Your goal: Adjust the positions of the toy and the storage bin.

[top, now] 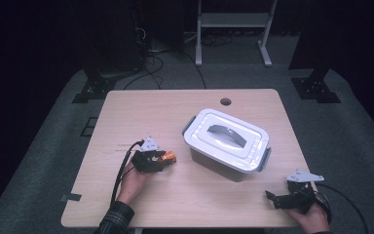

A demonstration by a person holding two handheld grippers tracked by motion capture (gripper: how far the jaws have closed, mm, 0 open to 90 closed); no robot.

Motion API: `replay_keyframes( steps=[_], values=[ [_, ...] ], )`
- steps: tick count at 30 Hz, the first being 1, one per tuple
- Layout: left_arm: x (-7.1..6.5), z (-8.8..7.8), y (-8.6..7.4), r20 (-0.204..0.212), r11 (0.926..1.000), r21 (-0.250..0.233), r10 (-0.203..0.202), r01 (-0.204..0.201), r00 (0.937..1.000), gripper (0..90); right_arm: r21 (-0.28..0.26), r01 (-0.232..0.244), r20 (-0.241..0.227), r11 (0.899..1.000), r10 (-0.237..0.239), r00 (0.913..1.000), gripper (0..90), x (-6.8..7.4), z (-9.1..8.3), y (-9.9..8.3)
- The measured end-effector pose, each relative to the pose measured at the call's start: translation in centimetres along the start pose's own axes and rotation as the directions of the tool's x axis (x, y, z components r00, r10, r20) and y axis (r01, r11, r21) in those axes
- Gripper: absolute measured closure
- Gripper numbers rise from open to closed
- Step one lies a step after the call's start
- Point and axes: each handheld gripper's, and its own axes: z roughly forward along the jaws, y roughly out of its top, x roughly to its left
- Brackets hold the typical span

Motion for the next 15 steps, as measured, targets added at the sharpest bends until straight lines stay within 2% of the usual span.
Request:
replay_keyframes(
  steps=[3, 7, 15],
  values=[
    [-0.01, -0.09, 0.03, -0.001, 1.0, 0.003, 0.002, -0.002, 1.0, 58.2, 0.0, 0.0, 0.0, 1.0, 0.0, 1.0, 0.2, 0.0, 0.0, 0.0],
    [-0.1, -0.13, 0.28, 0.005, 0.9998, 0.019, 0.002, -0.003, 1.0, 58.6, 0.0, 0.0, 0.0, 1.0, 0.0, 1.0, 0.2, 0.0, 0.0, 0.0],
    [-0.41, -0.66, 0.5, 0.017, 0.9999, 0.016, 0.005, -0.005, 0.9998, 58.6, 0.001, 0.001, 0.0, 1.0, -0.001, 1.0, 0.2, 0.0, -0.01, 0.0]
  ],
)
